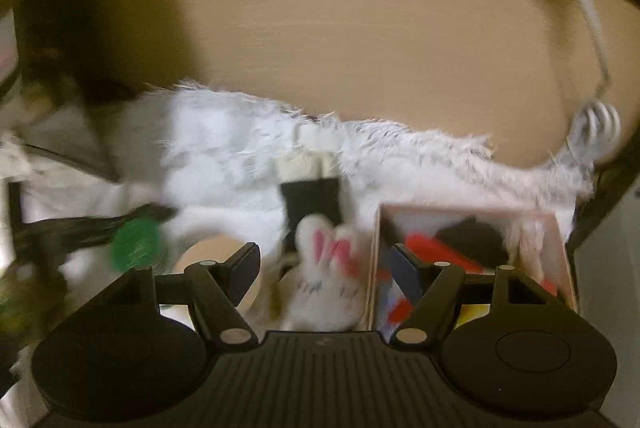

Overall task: Organize soft objects
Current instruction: 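Grasp the white-and-black plush with the right gripper while the left holds the black plush, then carry both plush toys into the pink box and open both grippers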

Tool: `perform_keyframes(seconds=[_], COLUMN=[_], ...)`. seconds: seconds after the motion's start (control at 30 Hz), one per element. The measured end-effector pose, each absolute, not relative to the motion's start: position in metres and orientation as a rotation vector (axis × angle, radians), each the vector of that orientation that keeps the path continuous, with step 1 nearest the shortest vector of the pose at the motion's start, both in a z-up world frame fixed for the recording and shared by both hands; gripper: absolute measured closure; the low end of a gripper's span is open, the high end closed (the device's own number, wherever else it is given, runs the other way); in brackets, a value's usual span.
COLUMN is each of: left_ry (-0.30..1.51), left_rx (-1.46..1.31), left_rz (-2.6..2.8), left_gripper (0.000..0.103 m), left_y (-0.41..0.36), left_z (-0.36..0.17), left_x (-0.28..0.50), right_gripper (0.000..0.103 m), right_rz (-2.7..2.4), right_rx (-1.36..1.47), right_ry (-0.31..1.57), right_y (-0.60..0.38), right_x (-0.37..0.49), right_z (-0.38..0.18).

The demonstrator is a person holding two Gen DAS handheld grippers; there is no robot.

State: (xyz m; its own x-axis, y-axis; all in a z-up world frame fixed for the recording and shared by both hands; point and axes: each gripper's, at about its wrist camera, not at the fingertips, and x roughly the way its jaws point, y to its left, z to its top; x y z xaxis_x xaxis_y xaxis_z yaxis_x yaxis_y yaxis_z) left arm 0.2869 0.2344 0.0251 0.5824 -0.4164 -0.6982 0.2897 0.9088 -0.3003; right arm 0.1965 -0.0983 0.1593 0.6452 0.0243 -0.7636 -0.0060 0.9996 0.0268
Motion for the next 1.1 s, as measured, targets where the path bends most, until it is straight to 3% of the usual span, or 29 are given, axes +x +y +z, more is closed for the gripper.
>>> perform_keyframes(seconds=[0.4, 0.43, 0.47, 0.57, 0.7, 0.87, 1.1], left_ry=[0.856, 0.859, 0.861, 0.853, 0.820, 0.744, 0.590], left_rx=[-0.250, -0.254, -0.255, -0.275, -0.264, -0.261, -0.197], left_rz=[-0.337, -0.329, -0.320, -0.301, -0.288, -0.330, -0.561], left_gripper=[0.077, 0.077, 0.077, 0.077, 0.077, 0.077, 0.077], left_y=[0.288, 0.292, 0.294, 0.305, 0.310, 0.298, 0.217], left_z=[0.046, 0.046, 0.047, 0.052, 0.068, 0.112, 0.200], left_x=[0.219, 0.217, 0.215, 0.209, 0.199, 0.195, 0.195], right_gripper=[0.033, 0.038, 0.058, 0.076, 0.083, 0.085, 0.085], right_rz=[-0.046, -0.045, -0.050, -0.054, -0.022, 0.034, 0.030], right_rx=[-0.111, -0.129, -0.147, -0.153, -0.081, -0.042, -0.056], right_ry=[1.167, 1.187, 1.201, 1.211, 1.141, 0.984, 0.752], right_y=[-0.059, -0.057, -0.056, -0.060, -0.071, -0.082, -0.100], right_x=[0.337, 0.341, 0.343, 0.337, 0.306, 0.252, 0.183], right_z=[0.068, 0.061, 0.056, 0.055, 0.091, 0.164, 0.265])
